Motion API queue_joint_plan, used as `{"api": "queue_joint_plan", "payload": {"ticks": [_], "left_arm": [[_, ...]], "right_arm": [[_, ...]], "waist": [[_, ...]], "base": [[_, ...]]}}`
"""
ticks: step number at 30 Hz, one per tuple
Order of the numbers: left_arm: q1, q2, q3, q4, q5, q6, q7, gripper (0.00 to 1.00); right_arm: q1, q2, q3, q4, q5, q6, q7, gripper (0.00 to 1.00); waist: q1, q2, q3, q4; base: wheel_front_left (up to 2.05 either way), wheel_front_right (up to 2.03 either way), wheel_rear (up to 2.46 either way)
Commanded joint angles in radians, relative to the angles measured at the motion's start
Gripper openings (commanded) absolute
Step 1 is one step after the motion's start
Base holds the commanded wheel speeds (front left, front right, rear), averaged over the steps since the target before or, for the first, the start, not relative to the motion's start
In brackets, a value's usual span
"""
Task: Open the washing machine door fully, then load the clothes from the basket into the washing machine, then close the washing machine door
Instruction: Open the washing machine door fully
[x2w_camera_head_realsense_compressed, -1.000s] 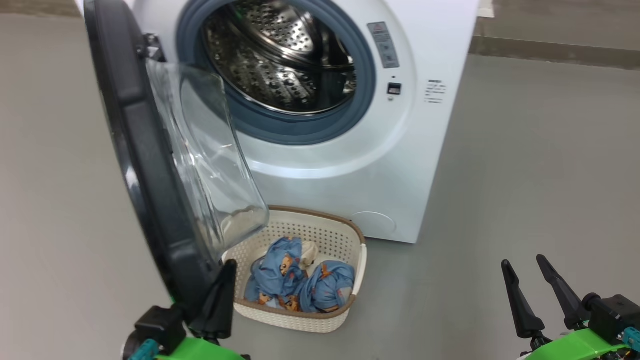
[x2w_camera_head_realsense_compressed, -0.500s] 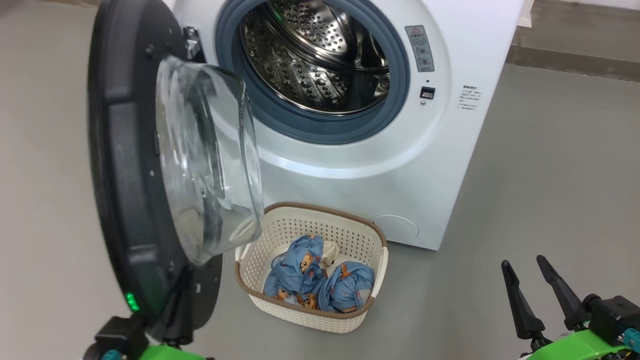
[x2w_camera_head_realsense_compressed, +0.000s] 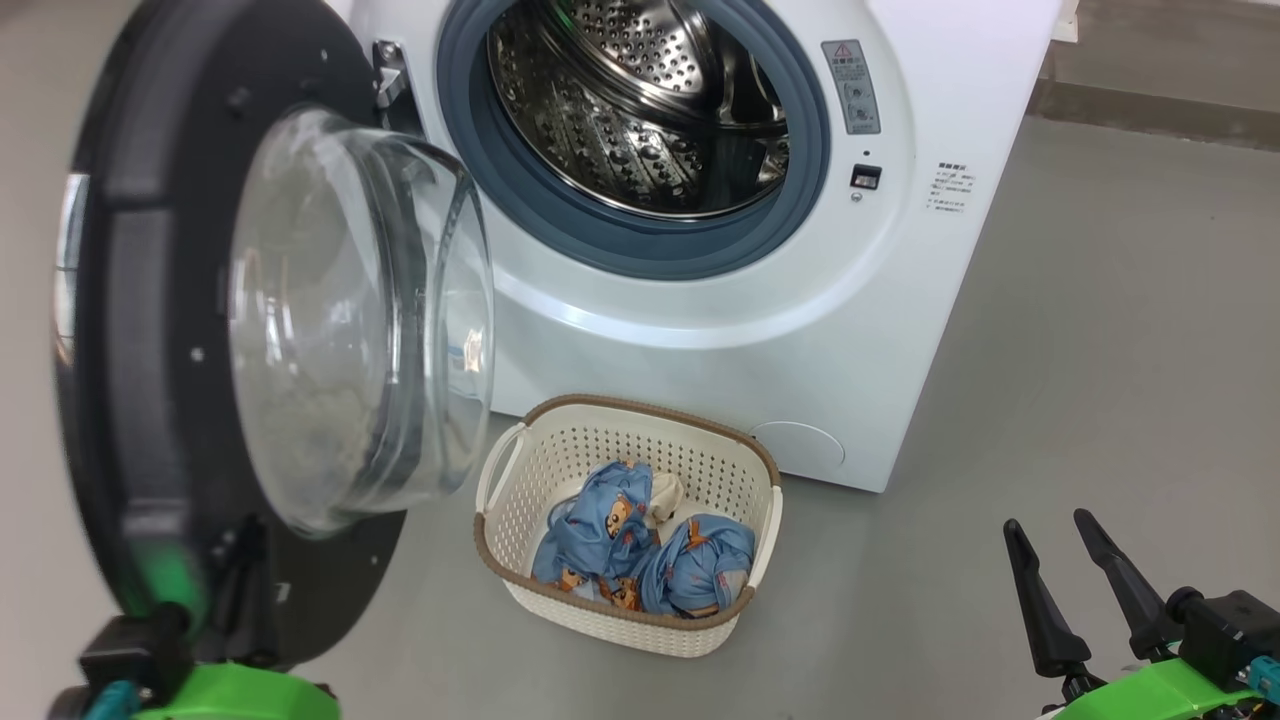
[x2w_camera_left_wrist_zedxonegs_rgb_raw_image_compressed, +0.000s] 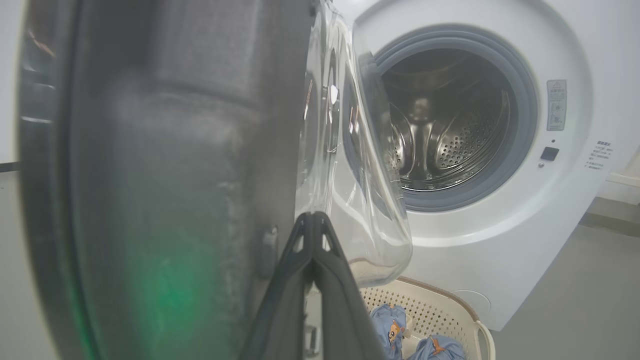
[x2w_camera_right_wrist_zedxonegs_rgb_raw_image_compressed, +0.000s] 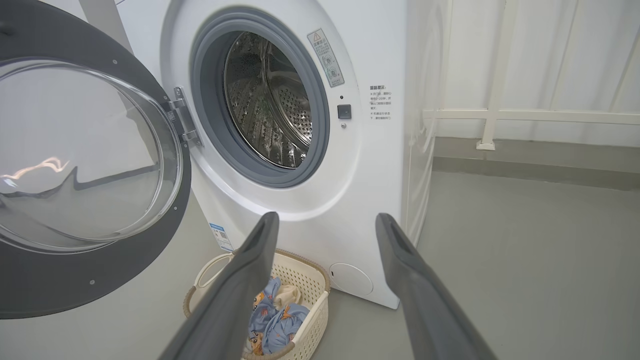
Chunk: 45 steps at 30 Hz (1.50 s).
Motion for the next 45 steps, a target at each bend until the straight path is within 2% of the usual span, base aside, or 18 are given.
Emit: {"api": "queue_joint_plan", "payload": {"ticks": [1, 19, 45], "left_arm": [[-0.057, 0.048, 0.065, -0.002, -0.012, 0.019, -0.003, 0.0], [-0.194, 0.147, 0.218, 0.145, -0.016, 0.047, -0.016, 0.0], [-0.412, 0.244, 0.492, 0.365, 0.094, 0.009, -0.017, 0.0]], "right_arm": [[-0.006, -0.024, 0.015, -0.027, -0.019, 0.006, -0.012, 1.0], [-0.05, -0.067, 0.02, -0.045, -0.013, 0.006, -0.012, 1.0], [-0.129, -0.135, 0.037, -0.066, -0.001, 0.006, -0.012, 1.0]], "waist": [[0.0, 0.0, 0.005, 0.001], [0.0, 0.0, 0.106, -0.001], [0.0, 0.0, 0.254, -0.028]], "base": [[0.0, 0.0, 0.0], [0.0, 0.0, 0.0], [0.0, 0.0, 0.0]]}}
